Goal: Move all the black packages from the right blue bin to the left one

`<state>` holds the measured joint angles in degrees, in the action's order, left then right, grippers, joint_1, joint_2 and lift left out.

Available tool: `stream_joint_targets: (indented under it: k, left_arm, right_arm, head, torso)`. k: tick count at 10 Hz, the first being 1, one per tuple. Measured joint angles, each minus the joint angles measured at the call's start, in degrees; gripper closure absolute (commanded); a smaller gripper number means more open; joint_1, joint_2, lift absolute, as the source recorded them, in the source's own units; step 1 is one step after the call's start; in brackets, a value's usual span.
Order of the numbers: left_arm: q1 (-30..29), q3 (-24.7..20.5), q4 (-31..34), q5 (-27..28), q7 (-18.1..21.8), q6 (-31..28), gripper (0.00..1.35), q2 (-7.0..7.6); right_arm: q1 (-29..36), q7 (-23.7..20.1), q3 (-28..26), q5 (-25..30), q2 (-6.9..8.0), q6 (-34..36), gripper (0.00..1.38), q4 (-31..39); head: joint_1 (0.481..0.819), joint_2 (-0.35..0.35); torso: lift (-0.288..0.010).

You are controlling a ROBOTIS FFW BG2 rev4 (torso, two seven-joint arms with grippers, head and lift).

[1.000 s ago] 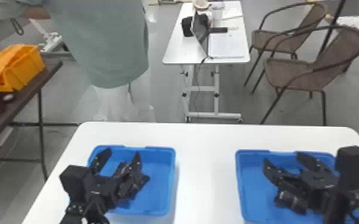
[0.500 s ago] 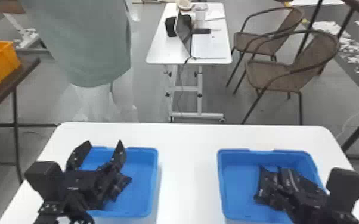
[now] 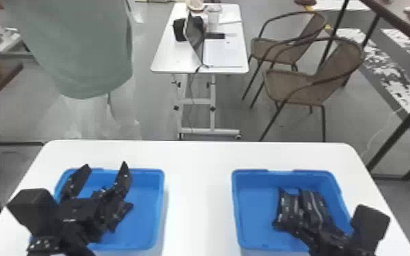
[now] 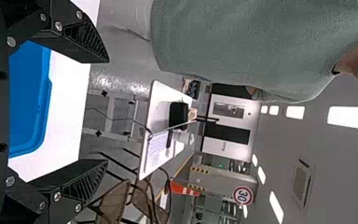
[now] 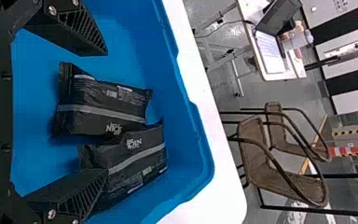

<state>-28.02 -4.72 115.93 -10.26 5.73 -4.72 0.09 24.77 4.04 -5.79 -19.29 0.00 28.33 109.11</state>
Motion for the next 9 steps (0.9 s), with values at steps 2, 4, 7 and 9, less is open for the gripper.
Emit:
stream_joint_targets:
  k: [2,4,7,9]
  left_arm:
    - [0.0,0.0,0.0,-0.3,0.0,0.0,0.29,0.00]
    - [0.0,0.0,0.0,-0.4,0.0,0.0,0.29,0.00]
    - [0.0,0.0,-0.1,-0.6,0.0,0.3,0.29,0.00]
    - [0.1,0.1,-0.1,-0.7,0.0,0.6,0.29,-0.04]
  right_arm:
    - [-2.4,0.9,-0.2,-0.1,-0.48,-0.3,0.13,-3.7]
    - [-3.9,4.3,-0.3,0.5,-0.65,-0.8,0.13,-5.6]
    - [-7.5,9.3,-0.3,0.8,-0.66,-1.9,0.13,-9.0]
    - [-9.3,11.9,0.4,0.1,-0.51,-3.3,0.13,-12.4]
  head:
    - [0.695,-0.014]
    - [0.695,-0.038]
    - [0.695,-0.063]
    - [0.695,-0.066]
  torso:
    - [-0.042]
    - [-0.042]
    - [-0.042]
    - [-0.042]
